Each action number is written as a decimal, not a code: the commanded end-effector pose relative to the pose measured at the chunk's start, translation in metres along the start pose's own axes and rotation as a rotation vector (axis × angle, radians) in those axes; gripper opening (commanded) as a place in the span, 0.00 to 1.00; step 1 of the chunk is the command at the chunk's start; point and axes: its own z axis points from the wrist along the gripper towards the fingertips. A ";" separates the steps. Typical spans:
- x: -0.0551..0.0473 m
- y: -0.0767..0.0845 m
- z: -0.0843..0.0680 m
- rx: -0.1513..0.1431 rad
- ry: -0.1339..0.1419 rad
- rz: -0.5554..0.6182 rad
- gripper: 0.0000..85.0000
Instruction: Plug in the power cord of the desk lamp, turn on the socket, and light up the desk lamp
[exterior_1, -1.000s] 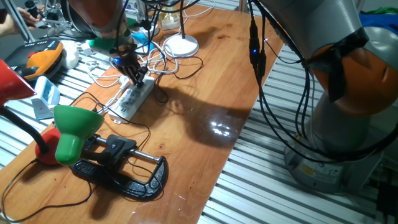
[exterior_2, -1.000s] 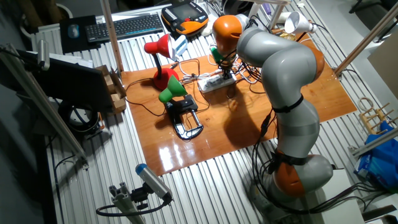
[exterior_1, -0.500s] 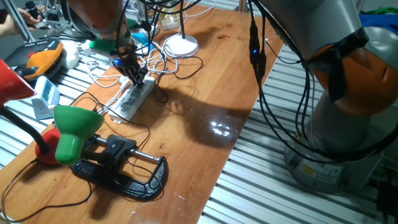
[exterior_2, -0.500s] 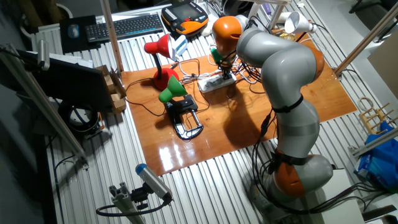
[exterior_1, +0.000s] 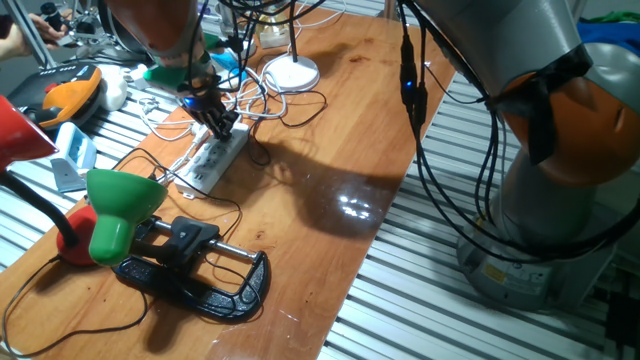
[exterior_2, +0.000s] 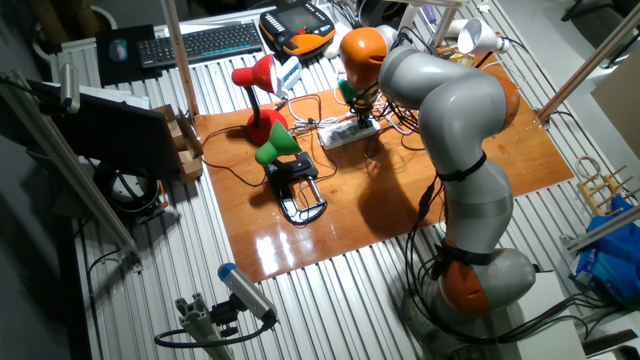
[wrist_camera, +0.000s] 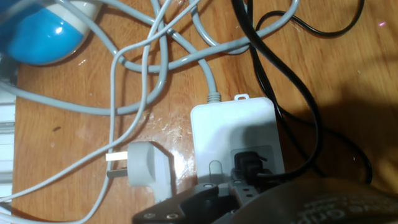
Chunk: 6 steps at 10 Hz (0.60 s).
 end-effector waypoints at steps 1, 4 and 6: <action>0.000 0.001 -0.001 0.000 0.004 -0.003 0.00; -0.002 0.001 0.001 0.007 0.028 -0.014 0.00; -0.001 0.001 0.001 0.005 0.024 -0.010 0.00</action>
